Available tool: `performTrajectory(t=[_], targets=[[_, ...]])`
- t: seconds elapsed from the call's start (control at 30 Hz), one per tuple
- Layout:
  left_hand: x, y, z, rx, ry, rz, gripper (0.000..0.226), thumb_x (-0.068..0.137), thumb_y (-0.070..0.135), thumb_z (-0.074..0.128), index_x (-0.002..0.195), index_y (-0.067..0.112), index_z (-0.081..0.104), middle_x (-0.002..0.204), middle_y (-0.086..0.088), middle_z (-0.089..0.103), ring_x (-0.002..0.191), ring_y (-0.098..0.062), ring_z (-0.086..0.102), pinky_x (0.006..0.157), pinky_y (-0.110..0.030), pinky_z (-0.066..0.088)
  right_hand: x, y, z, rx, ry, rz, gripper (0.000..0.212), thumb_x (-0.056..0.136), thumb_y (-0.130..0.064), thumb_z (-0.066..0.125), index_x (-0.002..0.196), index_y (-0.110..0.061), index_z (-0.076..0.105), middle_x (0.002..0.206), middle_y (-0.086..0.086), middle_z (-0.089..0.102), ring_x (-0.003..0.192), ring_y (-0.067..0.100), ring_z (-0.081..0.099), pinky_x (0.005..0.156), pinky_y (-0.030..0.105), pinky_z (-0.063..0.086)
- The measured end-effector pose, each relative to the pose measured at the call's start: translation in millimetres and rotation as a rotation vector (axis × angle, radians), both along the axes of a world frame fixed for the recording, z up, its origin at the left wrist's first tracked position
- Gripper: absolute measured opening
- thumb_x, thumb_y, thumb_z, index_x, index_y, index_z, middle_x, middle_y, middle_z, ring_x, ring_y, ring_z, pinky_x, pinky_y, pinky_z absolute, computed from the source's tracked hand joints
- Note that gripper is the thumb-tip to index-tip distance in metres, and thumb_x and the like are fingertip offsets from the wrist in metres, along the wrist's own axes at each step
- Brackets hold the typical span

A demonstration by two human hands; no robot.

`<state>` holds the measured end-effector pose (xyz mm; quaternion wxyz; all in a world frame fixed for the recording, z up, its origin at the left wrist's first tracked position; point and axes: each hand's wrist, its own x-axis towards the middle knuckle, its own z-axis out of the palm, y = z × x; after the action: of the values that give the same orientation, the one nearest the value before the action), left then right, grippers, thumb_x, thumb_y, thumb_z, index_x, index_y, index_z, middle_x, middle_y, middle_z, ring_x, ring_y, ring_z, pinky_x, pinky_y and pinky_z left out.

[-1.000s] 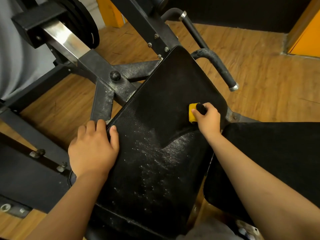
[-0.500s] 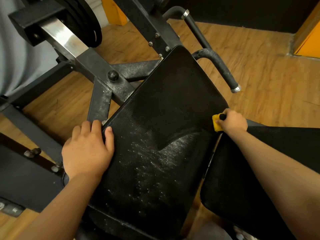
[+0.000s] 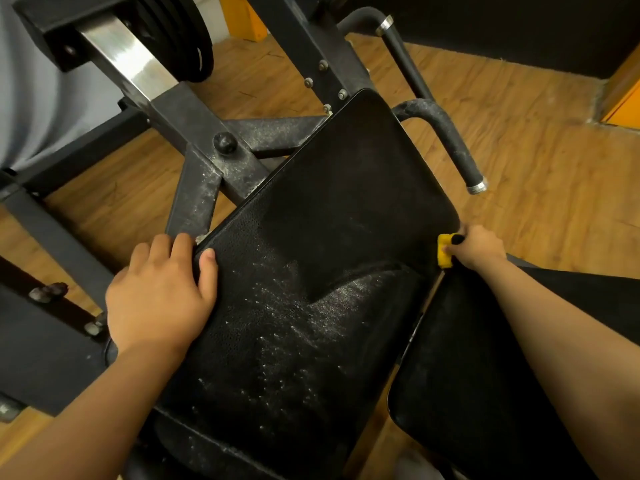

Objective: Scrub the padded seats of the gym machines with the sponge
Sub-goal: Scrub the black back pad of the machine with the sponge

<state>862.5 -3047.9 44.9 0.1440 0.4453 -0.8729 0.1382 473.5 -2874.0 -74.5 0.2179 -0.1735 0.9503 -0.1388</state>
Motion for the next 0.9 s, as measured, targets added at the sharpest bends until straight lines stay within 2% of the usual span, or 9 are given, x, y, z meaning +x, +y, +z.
performTrajectory(t=[0.1, 0.23, 0.3, 0.4, 0.53, 0.67, 0.8, 0.9], targets=[[-0.2, 0.9, 0.9, 0.008, -0.001, -0.003, 0.04, 0.096, 0.038, 0.033, 0.089, 0.005, 0.056, 0.082, -0.018, 0.055, 0.078, -0.039, 0.053, 0.052, -0.033, 0.026, 0.4, 6.9, 2.8, -0.072, -0.102, 0.133, 0.023, 0.082, -0.026, 0.073, 0.081, -0.017, 0.051, 0.085, 0.005, 0.057, 0.085, 0.023, 0.055, 0.07, 0.035, 0.044], [-0.2, 0.9, 0.8, 0.011, -0.006, -0.001, 0.041, 0.096, 0.038, 0.033, 0.088, 0.005, 0.056, 0.08, -0.017, 0.053, 0.077, -0.039, 0.053, 0.052, -0.033, 0.027, -0.4, 9.5, 4.3, -0.255, -0.313, 0.274, 0.025, 0.076, -0.01, 0.078, 0.08, -0.008, 0.054, 0.081, 0.01, 0.057, 0.081, 0.023, 0.056, 0.072, 0.034, 0.043], [-0.7, 0.7, 0.9, 0.015, -0.008, -0.002, 0.04, 0.096, 0.038, 0.034, 0.088, 0.005, 0.056, 0.079, -0.017, 0.053, 0.077, -0.039, 0.053, 0.051, -0.032, 0.027, -1.8, 7.4, -1.1, -0.207, -0.229, 0.267, 0.025, 0.079, -0.013, 0.076, 0.087, -0.006, 0.055, 0.086, 0.011, 0.059, 0.084, 0.022, 0.056, 0.073, 0.035, 0.043], [-0.7, 1.1, 1.8, 0.012, -0.012, 0.0, 0.039, 0.095, 0.037, 0.035, 0.087, 0.005, 0.056, 0.078, -0.016, 0.053, 0.076, -0.039, 0.053, 0.051, -0.032, 0.025, -2.6, 3.5, -8.2, -0.067, 0.016, 0.123, 0.025, 0.085, -0.023, 0.07, 0.099, -0.01, 0.055, 0.094, 0.011, 0.06, 0.089, 0.025, 0.057, 0.074, 0.037, 0.046], [-1.0, 0.4, 1.4, -0.002, -0.013, -0.002, 0.037, 0.095, 0.036, 0.036, 0.085, 0.005, 0.055, 0.078, -0.016, 0.052, 0.075, -0.039, 0.053, 0.051, -0.032, 0.024, 8.1, 1.8, -6.6, -0.041, 0.073, 0.078, 0.022, 0.086, -0.028, 0.067, 0.096, -0.016, 0.052, 0.092, 0.009, 0.06, 0.088, 0.028, 0.059, 0.079, 0.044, 0.051], [-0.6, 0.4, 1.5, 0.006, -0.019, -0.002, 0.039, 0.096, 0.037, 0.035, 0.084, 0.005, 0.054, 0.079, -0.017, 0.053, 0.076, -0.039, 0.053, 0.051, -0.032, 0.024, 32.8, 6.0, -1.0, -0.146, 0.079, 0.151, 0.025, 0.084, -0.028, 0.07, 0.092, -0.017, 0.049, 0.086, 0.005, 0.061, 0.085, 0.025, 0.059, 0.076, 0.044, 0.051], [-0.3, 0.4, 1.5, 0.01, -0.013, -0.023, 0.041, 0.096, 0.038, 0.034, 0.085, 0.004, 0.054, 0.079, -0.018, 0.053, 0.075, -0.04, 0.053, 0.051, -0.033, 0.025, 76.1, 7.3, 2.2, -0.316, 0.039, 0.113, 0.026, 0.083, -0.032, 0.071, 0.087, -0.017, 0.049, 0.077, 0.001, 0.062, 0.078, 0.023, 0.063, 0.074, 0.043, 0.053], [-0.3, 1.6, 2.1, 0.011, -0.011, -0.028, 0.042, 0.096, 0.038, 0.033, 0.087, 0.003, 0.055, 0.079, -0.019, 0.054, 0.075, -0.039, 0.053, 0.051, -0.034, 0.027, 116.9, 12.7, 4.0, -0.384, 0.04, 0.111, 0.028, 0.082, -0.034, 0.072, 0.083, -0.02, 0.048, 0.068, -0.005, 0.057, 0.07, 0.02, 0.06, 0.066, 0.034, 0.046]])
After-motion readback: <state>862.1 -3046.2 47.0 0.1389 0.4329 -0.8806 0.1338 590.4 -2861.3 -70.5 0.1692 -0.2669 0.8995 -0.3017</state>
